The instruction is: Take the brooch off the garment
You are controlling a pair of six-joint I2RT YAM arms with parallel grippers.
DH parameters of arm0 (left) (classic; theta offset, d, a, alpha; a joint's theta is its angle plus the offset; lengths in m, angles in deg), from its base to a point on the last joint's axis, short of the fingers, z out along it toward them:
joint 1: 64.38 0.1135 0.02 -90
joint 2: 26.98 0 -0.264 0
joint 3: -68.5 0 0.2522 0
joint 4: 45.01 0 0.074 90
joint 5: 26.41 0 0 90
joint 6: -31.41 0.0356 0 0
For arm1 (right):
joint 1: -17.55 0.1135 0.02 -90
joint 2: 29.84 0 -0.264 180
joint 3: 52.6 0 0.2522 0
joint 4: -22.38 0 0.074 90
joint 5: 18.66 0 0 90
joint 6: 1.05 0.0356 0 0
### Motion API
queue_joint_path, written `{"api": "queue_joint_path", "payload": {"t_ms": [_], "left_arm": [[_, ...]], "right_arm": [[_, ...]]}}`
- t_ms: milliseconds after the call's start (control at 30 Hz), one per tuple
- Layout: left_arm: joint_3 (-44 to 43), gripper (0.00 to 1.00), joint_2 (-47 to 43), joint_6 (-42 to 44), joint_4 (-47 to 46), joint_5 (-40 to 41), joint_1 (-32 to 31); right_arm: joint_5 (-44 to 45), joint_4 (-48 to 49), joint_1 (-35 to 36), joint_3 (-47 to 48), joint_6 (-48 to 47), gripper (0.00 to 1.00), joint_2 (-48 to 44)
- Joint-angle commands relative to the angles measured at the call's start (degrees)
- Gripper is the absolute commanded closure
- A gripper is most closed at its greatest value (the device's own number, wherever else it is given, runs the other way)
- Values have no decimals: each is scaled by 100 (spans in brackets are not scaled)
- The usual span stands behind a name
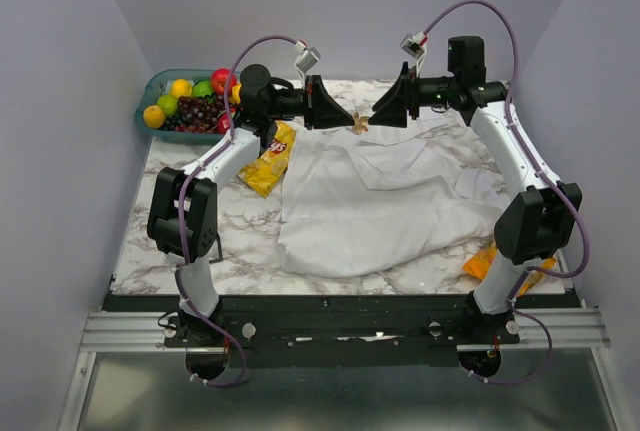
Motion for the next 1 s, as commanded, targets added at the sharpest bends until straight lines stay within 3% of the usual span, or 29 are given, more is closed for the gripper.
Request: {"api": "queue_joint_path", "payload": {"t_ms": [0,367,967], "left_arm": [[-159,100,55,50,-20,-133,-34],[-186,100,73,50,-2,-142,-34],[-186,100,73,58,-2,-160,-34]], "right_arm": [[-342,91,-6,-128,-33,20,70],[-580,222,117,-128,143,18,123],[-228,214,240,-31,178,34,273]]}}
